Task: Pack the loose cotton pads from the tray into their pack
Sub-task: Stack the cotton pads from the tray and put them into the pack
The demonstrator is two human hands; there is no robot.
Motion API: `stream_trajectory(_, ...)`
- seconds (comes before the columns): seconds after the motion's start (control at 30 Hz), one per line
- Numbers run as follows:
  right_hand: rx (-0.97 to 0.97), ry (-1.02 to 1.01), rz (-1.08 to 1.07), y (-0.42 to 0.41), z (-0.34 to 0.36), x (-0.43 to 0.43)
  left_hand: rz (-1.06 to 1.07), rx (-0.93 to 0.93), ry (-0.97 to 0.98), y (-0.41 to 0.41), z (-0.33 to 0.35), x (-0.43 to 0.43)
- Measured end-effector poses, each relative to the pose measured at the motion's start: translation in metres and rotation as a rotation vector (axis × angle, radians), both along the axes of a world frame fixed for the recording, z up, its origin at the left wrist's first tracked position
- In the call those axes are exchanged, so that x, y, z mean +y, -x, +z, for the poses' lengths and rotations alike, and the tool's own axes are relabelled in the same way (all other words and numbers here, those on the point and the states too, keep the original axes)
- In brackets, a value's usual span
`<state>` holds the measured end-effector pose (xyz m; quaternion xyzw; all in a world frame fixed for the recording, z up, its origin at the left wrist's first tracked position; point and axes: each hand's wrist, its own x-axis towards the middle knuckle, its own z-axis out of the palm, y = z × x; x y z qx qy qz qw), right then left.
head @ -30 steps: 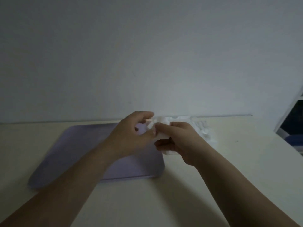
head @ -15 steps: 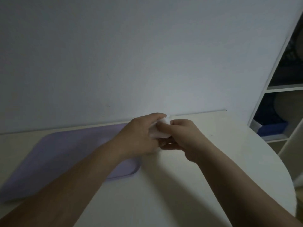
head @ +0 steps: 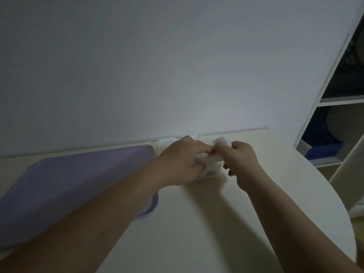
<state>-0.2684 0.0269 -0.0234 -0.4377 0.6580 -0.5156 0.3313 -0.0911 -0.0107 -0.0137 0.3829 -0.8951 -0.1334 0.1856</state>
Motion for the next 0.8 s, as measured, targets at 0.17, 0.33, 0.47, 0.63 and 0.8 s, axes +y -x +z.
stream_trajectory(0.17, -0.017, 0.138, -0.179, 0.005, -0.003, -0.001, 0.029, 0.019, -0.074, 0.010, -0.002, -0.010)
stream_trajectory(0.33, 0.048, 0.155, -0.182, 0.001, -0.001, 0.005, -0.033, -0.100, -0.064, 0.022, 0.000, -0.017)
stream_trajectory(0.47, 0.114, 0.150, -0.127, 0.004, 0.000, 0.005, -0.022, -0.120, -0.077, 0.018, -0.006, -0.024)
stream_trajectory(0.63, 0.167, 0.089, 0.041, 0.001, -0.002, 0.003, -0.023, -0.058, -0.120, 0.006, -0.009, -0.023)
stream_trajectory(0.8, 0.122, -0.022, 0.169, 0.004, -0.008, 0.000, -0.040, -0.078, -0.112, 0.002, -0.010, -0.023)
